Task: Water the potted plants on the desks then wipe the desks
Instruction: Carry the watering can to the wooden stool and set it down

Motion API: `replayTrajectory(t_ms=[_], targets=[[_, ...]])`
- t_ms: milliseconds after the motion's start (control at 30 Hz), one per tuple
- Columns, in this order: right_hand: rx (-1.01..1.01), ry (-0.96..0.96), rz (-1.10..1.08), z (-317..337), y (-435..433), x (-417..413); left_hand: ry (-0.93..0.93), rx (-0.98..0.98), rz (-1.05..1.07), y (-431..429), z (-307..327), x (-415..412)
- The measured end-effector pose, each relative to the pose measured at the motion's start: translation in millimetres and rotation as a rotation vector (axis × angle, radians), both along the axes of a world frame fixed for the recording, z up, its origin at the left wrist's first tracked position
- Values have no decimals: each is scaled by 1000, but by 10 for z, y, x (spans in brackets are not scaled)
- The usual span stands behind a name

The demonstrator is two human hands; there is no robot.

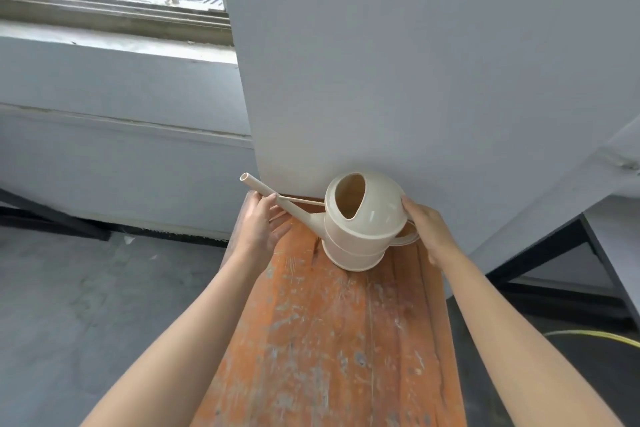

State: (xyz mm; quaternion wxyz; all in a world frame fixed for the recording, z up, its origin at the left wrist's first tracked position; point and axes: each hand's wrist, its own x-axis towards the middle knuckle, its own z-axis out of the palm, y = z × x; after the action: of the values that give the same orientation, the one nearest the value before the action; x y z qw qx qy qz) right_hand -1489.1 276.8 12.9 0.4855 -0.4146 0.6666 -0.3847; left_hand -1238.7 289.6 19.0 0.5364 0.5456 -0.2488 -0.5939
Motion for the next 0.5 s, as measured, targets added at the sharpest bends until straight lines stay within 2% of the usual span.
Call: replayTrajectory(t_ms=[167,367,500], targets=[[-14,74,4,83,78,-2,-115,22,-48,63,49,28],[-86,256,-161,144,681,38,-319,65,-57,600,119,284],[-49,192,-253,126,1412,164,-394,42,-72,1319,78,560]])
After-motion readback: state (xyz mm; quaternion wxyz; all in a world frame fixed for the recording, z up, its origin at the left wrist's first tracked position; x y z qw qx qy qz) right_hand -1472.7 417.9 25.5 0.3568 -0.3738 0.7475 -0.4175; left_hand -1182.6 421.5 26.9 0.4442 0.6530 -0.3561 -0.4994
